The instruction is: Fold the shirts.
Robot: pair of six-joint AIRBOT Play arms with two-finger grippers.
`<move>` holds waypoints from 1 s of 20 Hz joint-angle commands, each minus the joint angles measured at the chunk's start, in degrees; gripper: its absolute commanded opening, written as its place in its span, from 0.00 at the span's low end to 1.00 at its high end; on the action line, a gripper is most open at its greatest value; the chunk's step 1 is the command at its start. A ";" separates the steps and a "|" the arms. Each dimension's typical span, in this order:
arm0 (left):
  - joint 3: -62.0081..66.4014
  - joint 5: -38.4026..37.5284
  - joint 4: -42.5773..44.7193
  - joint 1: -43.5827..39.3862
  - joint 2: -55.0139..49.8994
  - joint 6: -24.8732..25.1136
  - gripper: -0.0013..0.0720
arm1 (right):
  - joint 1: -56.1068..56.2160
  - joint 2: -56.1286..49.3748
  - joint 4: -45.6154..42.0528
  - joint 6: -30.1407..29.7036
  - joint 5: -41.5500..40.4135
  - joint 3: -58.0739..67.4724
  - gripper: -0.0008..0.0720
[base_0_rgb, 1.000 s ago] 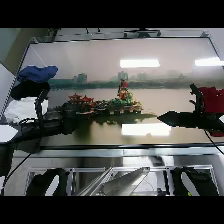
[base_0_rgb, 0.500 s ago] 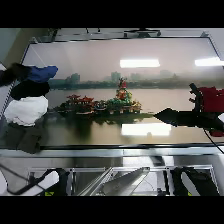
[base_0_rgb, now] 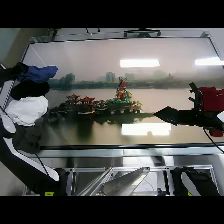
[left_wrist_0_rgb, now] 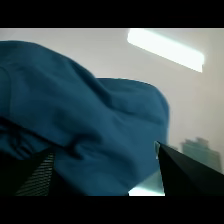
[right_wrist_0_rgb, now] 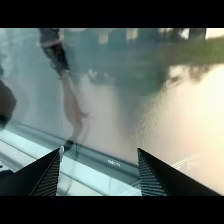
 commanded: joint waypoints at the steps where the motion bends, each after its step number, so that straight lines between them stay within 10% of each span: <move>1: -1.73 14.86 0.07 -1.77 -6.64 2.27 1.00 | 0.04 -0.13 -0.04 0.00 -2.29 -0.02 0.74; 8: 2.43 18.14 9.14 -7.87 -14.45 5.70 0.92 | 0.04 -0.92 -0.04 0.02 -2.27 -0.02 0.74; 10: 2.25 17.53 8.83 -8.68 -13.44 5.53 0.21 | 0.04 -1.25 -0.04 0.00 -2.23 -0.02 0.74; 11: 2.25 17.31 8.83 -9.18 -12.37 4.61 0.04 | 0.04 -1.31 -0.04 0.00 -2.23 -0.02 0.74; 20: 2.25 3.26 8.28 -16.39 9.18 4.22 0.05 | 0.07 -1.33 -0.04 -0.02 -2.05 -0.04 0.73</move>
